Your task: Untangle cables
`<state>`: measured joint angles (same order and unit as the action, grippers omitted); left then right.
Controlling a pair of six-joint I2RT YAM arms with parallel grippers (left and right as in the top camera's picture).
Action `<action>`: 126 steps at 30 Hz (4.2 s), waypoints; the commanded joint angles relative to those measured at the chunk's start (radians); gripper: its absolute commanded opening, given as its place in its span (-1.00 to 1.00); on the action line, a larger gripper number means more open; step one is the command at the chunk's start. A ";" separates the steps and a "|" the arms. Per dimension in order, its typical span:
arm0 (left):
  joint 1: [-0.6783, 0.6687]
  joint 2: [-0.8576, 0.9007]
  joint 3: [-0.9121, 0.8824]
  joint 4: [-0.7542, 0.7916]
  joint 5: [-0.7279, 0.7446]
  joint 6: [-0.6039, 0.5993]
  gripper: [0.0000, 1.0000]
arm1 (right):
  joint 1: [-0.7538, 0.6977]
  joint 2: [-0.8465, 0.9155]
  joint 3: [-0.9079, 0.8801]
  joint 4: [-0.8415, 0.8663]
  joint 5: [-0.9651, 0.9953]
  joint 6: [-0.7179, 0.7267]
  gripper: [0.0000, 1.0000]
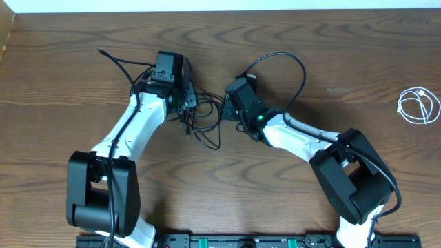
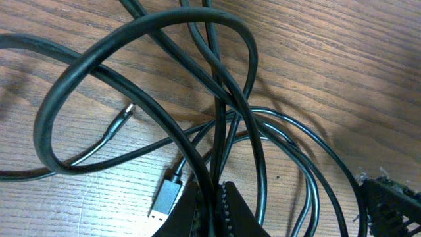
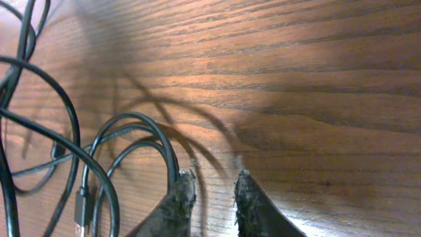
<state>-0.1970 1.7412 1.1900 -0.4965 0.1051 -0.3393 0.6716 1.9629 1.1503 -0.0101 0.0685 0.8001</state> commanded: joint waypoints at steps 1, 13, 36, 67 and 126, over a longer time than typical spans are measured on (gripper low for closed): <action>0.002 -0.002 0.020 0.001 -0.013 0.010 -0.86 | 0.013 -0.013 0.000 0.002 0.002 -0.008 -0.53; 0.002 -0.002 0.020 0.001 -0.013 0.010 -0.85 | 0.016 -0.013 0.000 0.053 -0.007 0.000 -0.06; 0.002 -0.002 0.020 0.001 -0.013 0.009 -0.85 | 0.030 -0.013 0.000 0.092 -0.006 -0.001 0.07; 0.002 -0.002 0.020 0.001 -0.013 0.009 -0.85 | 0.031 -0.013 0.000 0.138 -0.019 0.048 -0.57; 0.002 -0.002 0.020 0.000 -0.013 0.009 -0.85 | 0.021 -0.045 0.006 0.017 -0.234 -0.038 -0.98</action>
<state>-0.1970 1.7412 1.1900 -0.4961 0.1017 -0.3393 0.6968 1.9621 1.1500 0.0109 -0.1883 0.8570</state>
